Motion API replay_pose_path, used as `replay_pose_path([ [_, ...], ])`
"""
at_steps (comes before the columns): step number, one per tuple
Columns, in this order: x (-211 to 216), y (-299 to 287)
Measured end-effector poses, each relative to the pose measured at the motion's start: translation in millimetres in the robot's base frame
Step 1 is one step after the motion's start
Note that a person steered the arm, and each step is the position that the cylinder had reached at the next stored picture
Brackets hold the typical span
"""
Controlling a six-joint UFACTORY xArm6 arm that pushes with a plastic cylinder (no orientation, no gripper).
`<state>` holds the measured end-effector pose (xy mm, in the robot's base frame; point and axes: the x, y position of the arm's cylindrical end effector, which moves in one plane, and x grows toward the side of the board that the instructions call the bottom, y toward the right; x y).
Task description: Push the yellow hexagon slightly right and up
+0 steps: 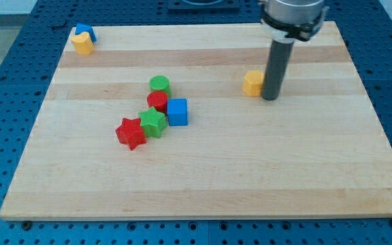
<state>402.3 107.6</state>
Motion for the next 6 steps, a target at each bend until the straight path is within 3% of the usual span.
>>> replay_pose_path([
  [2,-35,-55],
  [4,-25,-16],
  [6,-71,-18],
])
